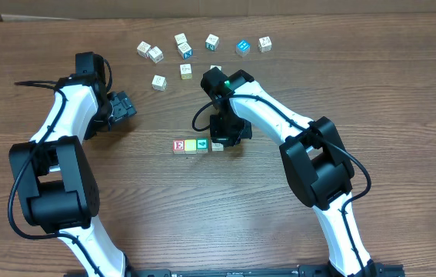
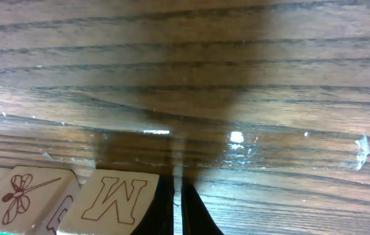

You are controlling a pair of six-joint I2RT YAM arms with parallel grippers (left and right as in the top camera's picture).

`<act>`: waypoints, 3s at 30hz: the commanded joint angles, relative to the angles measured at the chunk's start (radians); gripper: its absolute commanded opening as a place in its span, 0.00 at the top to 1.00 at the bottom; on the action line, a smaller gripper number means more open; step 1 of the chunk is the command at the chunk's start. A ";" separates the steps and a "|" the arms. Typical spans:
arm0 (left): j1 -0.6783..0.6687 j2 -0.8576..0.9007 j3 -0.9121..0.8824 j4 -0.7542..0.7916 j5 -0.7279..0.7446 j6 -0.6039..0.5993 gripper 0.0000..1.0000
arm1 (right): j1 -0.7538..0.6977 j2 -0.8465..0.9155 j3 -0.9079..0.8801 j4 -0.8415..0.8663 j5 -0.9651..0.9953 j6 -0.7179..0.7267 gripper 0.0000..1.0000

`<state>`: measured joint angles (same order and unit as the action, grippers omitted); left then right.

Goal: Form a horizontal line
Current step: 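Lower the white M block beside the green 4 block with the right gripper, then push the M block against the row and open the right gripper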

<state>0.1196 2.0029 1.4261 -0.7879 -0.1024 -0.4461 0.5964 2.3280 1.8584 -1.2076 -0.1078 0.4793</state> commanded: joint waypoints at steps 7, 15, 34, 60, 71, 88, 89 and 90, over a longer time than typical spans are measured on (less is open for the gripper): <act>-0.005 -0.012 -0.005 0.001 -0.012 -0.003 0.00 | 0.005 -0.024 -0.002 0.006 -0.029 0.010 0.96; -0.005 -0.011 -0.005 0.001 -0.012 -0.003 0.00 | 0.005 -0.024 -0.002 0.006 -0.030 0.010 0.96; -0.005 -0.012 -0.005 0.001 -0.012 -0.003 0.00 | 0.005 -0.024 -0.002 0.007 -0.049 0.010 0.96; -0.005 -0.012 -0.005 0.001 -0.012 -0.003 0.01 | 0.005 -0.024 -0.002 0.014 -0.055 0.051 0.96; -0.005 -0.012 -0.005 0.001 -0.012 -0.003 0.01 | 0.005 -0.024 -0.002 0.014 -0.058 0.051 0.96; -0.005 -0.012 -0.005 0.001 -0.012 -0.003 0.01 | 0.005 -0.024 -0.002 0.024 -0.071 0.047 0.96; -0.005 -0.011 -0.005 0.001 -0.012 -0.003 0.00 | 0.005 -0.024 -0.002 0.023 -0.065 0.047 0.96; -0.005 -0.012 -0.005 0.001 -0.012 -0.003 0.00 | 0.005 -0.024 -0.002 0.021 -0.063 0.047 0.96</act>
<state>0.1196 2.0029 1.4261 -0.7879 -0.1028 -0.4461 0.5964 2.3280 1.8584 -1.1892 -0.1825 0.5240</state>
